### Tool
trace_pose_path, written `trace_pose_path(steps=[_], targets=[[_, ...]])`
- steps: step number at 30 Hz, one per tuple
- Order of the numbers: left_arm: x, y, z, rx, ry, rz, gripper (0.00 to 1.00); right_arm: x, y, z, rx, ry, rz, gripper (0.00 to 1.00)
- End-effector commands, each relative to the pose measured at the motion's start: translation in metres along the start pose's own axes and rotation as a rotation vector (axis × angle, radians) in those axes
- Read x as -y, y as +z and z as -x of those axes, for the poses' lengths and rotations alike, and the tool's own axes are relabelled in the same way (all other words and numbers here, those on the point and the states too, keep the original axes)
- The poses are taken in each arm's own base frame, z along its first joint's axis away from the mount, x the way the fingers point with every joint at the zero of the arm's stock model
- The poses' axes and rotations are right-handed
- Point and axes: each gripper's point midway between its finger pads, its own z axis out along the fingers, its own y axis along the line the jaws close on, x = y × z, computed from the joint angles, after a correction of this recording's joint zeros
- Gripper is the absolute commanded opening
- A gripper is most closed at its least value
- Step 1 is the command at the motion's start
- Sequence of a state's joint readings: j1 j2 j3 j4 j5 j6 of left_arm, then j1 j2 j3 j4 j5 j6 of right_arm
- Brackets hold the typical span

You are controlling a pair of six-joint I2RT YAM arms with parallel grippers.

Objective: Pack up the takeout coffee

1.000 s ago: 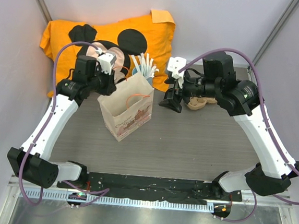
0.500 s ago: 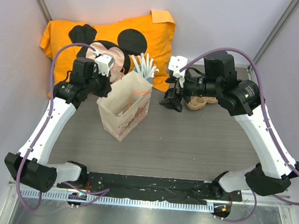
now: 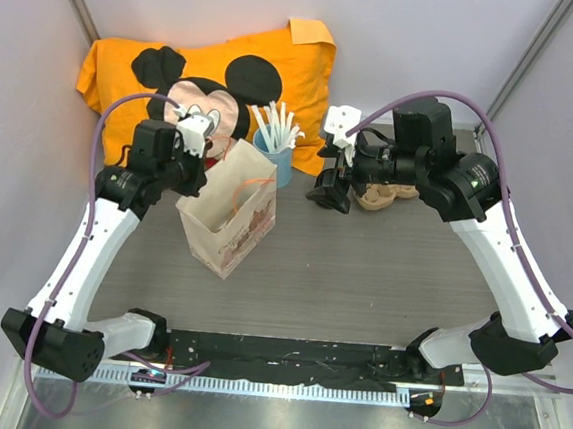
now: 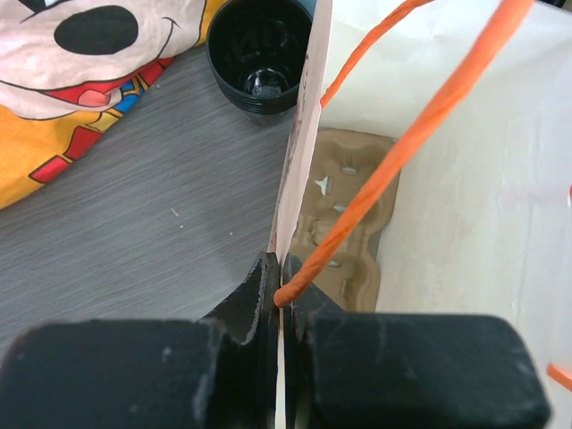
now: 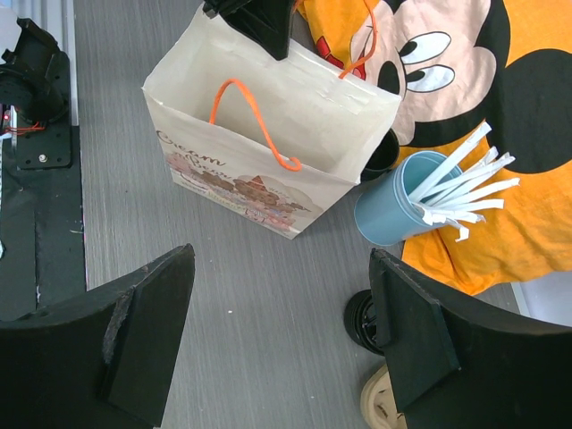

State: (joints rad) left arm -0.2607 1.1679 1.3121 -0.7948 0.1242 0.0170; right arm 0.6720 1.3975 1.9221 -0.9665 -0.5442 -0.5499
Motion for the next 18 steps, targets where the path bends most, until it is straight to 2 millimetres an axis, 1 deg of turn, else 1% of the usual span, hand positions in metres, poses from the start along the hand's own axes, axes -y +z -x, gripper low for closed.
trace_pose_path(steps=[1,8,11,15,18], targets=[[0.006,-0.010,-0.002,0.006,0.036,-0.035,0.00,0.002,-0.020,0.027,0.080,-0.043,-0.042,0.83],[0.018,-0.020,-0.011,-0.017,0.053,-0.097,0.00,0.004,-0.021,0.028,0.079,-0.044,-0.055,0.83],[0.020,-0.026,-0.019,-0.034,0.061,-0.106,0.00,0.005,-0.023,0.030,0.082,-0.048,-0.062,0.83],[0.017,-0.033,-0.028,-0.053,0.070,-0.089,0.00,0.006,-0.023,0.030,0.081,-0.048,-0.067,0.83],[0.009,-0.041,-0.031,-0.057,0.080,-0.040,0.00,0.007,-0.023,0.031,0.082,-0.049,-0.069,0.83]])
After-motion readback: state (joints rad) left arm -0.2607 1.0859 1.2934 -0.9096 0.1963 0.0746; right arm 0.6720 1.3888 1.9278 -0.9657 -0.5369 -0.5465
